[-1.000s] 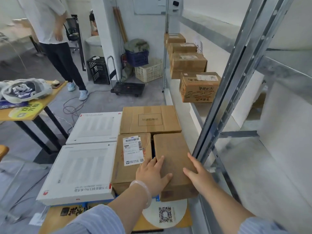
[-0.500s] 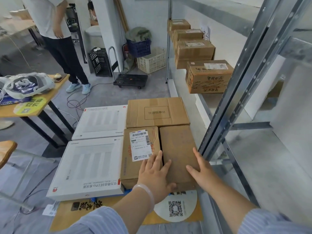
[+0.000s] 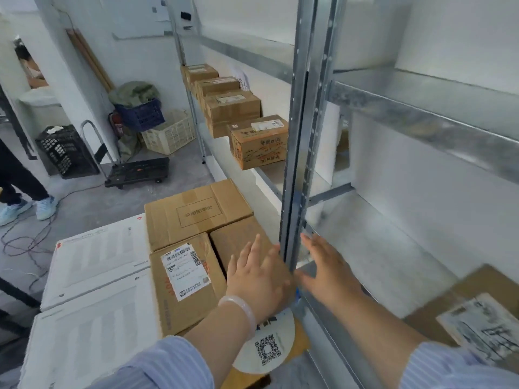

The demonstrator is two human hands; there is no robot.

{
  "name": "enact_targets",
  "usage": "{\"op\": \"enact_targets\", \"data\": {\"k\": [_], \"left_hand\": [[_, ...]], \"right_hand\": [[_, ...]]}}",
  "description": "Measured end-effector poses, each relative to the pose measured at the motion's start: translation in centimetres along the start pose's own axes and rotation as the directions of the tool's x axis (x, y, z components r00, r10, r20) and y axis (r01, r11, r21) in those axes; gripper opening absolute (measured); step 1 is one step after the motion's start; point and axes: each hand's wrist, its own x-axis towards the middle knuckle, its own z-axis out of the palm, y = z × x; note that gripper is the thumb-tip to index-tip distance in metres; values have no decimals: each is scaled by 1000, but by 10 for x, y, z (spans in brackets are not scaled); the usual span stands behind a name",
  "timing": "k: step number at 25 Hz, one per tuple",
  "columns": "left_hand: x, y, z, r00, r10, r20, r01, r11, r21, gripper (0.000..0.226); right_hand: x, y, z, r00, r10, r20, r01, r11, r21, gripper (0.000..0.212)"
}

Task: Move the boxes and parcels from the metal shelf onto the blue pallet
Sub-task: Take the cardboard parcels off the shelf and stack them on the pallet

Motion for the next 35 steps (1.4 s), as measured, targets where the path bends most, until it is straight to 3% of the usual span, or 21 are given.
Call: {"op": "enact_targets", "data": {"k": [4,7,13,19,25,30,33,35], "left_hand": [[13,61,-6,967,255,20,-253,965,-71,77],[2,114,6,892,448,61,-438,890,-129,76],[-23,196,32,769,625,136,-581,771,-261,72],[-17,224,57,777,542,321,-495,840,-220,75],[10,215,59,821,431,375,-371,901,-225,70],[45,191,46,929,208,308,-106,943,-315,68],[49,183,42,971,119,207,-5,878,-479,61],[42,183,43,974,83,212,49,834,-550,66]], "right_hand": [[-62,18,-40,964,76,-254,-109,987,-118,76],[-115,41,-61,884,247,-398,-320,938,-129,74],[-196,77,-88,744,477,-467,-585,803,-112,71],[-205,104,-109,765,486,-422,-577,809,-114,67],[-183,133,-129,791,476,-384,-564,811,-158,62],[-152,161,-137,807,469,-360,-548,821,-159,63],[-136,180,-143,788,524,-322,-587,797,-140,68],[-125,192,-146,777,564,-279,-611,783,-118,72]]}}
